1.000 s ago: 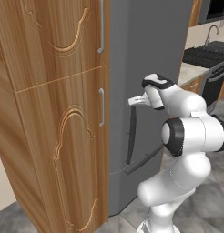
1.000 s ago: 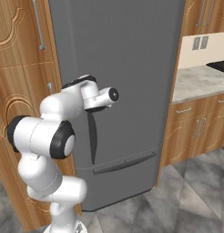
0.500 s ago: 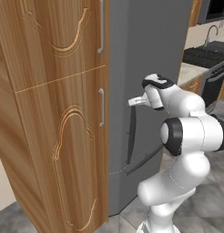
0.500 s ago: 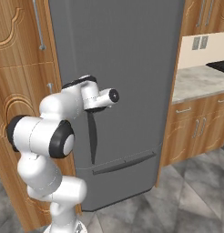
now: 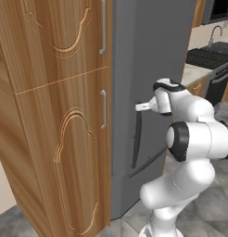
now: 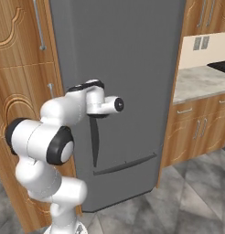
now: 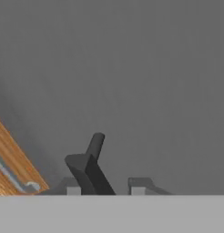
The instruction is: There is a bowl on the dining counter. Grab a lemon wedge from the fridge and place it in the bowl. Then get the liquor bottle and glass cup from the cabinet and place them next to the bowl.
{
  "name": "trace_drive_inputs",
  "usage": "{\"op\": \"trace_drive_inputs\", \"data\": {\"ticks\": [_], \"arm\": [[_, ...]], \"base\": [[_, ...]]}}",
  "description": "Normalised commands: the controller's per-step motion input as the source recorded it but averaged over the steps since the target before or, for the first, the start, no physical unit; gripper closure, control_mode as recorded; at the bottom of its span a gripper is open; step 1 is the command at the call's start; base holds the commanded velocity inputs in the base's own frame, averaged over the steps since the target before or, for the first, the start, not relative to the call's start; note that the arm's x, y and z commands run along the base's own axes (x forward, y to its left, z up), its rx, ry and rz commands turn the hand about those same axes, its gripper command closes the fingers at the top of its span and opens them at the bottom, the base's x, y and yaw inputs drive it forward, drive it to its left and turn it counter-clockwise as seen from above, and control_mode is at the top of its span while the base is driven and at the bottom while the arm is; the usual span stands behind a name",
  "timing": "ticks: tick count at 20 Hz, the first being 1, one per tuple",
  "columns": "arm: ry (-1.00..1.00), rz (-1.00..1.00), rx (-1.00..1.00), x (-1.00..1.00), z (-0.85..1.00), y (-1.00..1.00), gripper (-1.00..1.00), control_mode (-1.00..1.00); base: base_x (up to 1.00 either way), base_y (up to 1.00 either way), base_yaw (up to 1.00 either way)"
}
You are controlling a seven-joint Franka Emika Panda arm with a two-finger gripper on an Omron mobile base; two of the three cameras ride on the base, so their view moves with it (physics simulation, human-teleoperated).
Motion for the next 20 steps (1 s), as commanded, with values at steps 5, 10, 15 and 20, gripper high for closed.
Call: {"op": "trace_drive_inputs", "data": {"ticks": [5,10,15,20], "arm": [[-0.14,0.00,0.10,-0.40,0.00,-0.86,1.00,-1.00],[-0.11,0.00,0.08,-0.44,0.08,-1.00,1.00,-1.00],[-0.06,0.00,0.06,-0.33,0.21,-1.00,1.00,-1.00],[-0.03,0.00,0.04,-0.26,0.25,-1.00,1.00,-1.00]], "base": [[0.00,0.00,0.00],[0.00,0.00,0.00],[0.00,0.00,0.00],[0.00,0.00,0.00]]}}
